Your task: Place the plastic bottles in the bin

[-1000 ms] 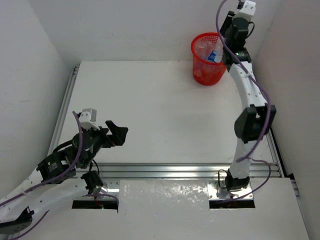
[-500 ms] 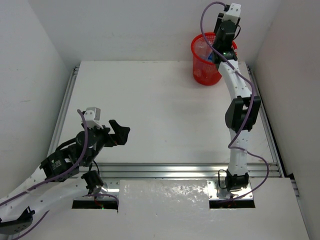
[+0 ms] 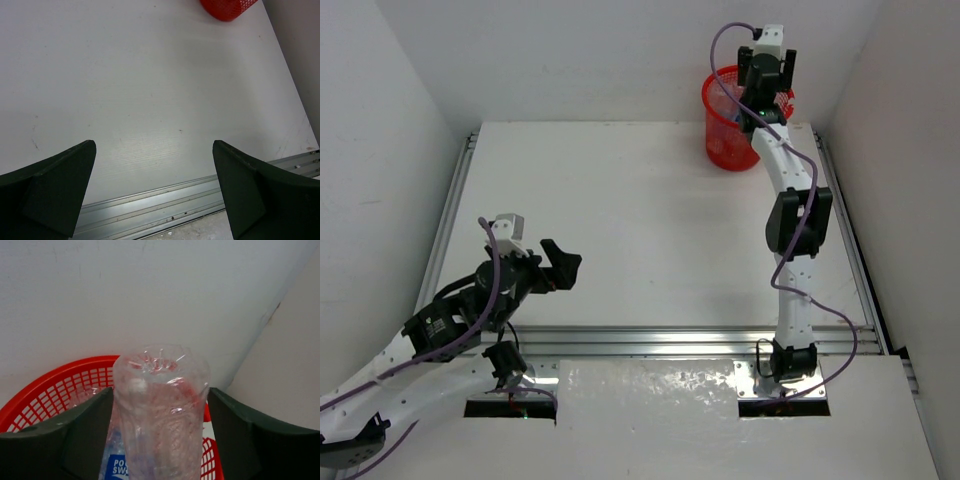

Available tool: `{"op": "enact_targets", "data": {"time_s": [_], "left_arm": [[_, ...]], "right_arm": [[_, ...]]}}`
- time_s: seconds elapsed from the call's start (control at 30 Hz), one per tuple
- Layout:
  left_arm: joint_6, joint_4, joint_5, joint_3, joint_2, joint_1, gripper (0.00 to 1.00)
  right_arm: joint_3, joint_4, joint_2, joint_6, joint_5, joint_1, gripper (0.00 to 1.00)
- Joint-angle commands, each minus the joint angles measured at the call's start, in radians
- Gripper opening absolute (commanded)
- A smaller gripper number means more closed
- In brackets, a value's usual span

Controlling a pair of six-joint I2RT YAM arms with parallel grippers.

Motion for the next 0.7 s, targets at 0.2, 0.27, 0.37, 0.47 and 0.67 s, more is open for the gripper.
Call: {"op": "enact_targets", "data": {"time_s": [0.2,0.27,0.37,0.47,0.67], "left_arm": [[0.014,0.041,0.009,0.001,0.026,0.014,1.00],[0.014,0.042,0.011,0.001,0.027,0.014,1.00],[0.015,0.044,0.014,0.001,0.037,0.014,1.00],[0.017,0.044,0.016,0.003,0.043,0.014,1.00],[0.014,0.041,0.011,0.003,0.037,0.014,1.00]], "right_arm": [[0.074,-0.088,-0.069,0.041,-0.055,-0.002,0.99],[0.066,-0.094,-0.093,0.039,-0.062,0.004,0.99],[0.081,-0.117,-0.144,0.038,-0.078,0.005,0.99],[0.083,-0.129,-0.176,0.039,-0.070,0.005,0.99],[0.012,-0.131,-0.282,0.047,-0.072,0.021,0.99]]}}
